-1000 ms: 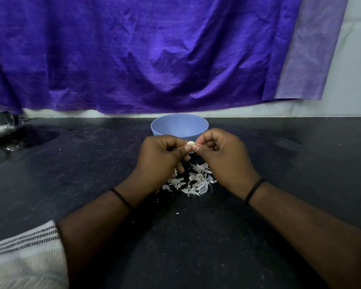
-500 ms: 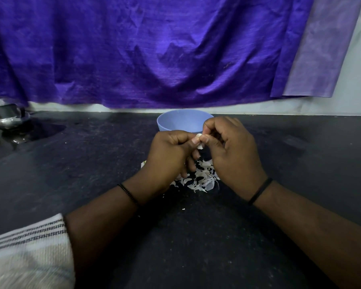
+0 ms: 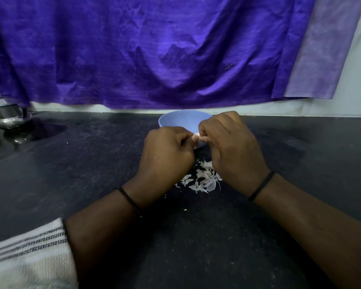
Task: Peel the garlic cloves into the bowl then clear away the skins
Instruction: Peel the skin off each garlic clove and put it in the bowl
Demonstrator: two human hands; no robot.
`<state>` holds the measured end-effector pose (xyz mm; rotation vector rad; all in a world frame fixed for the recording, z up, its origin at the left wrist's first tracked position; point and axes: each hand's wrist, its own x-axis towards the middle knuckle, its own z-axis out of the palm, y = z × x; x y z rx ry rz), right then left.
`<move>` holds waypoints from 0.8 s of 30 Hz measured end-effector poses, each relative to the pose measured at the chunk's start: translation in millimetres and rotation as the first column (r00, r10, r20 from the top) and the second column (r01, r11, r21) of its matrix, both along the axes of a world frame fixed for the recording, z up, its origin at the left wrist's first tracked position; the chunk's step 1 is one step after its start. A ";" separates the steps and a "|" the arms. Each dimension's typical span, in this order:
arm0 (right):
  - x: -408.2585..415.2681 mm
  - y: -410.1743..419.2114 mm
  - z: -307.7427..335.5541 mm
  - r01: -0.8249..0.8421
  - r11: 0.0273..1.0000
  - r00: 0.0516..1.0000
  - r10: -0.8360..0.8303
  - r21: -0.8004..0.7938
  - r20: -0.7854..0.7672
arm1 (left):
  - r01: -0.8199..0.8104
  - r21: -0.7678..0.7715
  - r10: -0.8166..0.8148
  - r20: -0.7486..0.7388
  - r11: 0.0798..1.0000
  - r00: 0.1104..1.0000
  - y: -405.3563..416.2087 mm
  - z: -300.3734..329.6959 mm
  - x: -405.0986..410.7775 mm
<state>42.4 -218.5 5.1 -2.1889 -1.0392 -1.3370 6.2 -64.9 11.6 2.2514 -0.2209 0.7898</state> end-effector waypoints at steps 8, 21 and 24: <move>-0.3 1.0 -2.4 0.000 0.999 1.000 0.000 0.033 -0.016 | 0.084 -0.541 -0.250 -0.242 0.837 0.938 -6.0 1.1 -1.4; 5.8 -2.6 -5.3 -0.100 0.987 0.994 0.106 0.127 -0.042 | 0.113 -0.807 -0.479 -0.226 0.580 0.849 -4.7 6.4 -1.7; 6.1 -2.1 -6.6 -0.107 0.988 0.992 0.113 0.107 -0.048 | 0.102 -0.823 -0.476 -0.218 0.559 0.852 0.9 7.0 1.0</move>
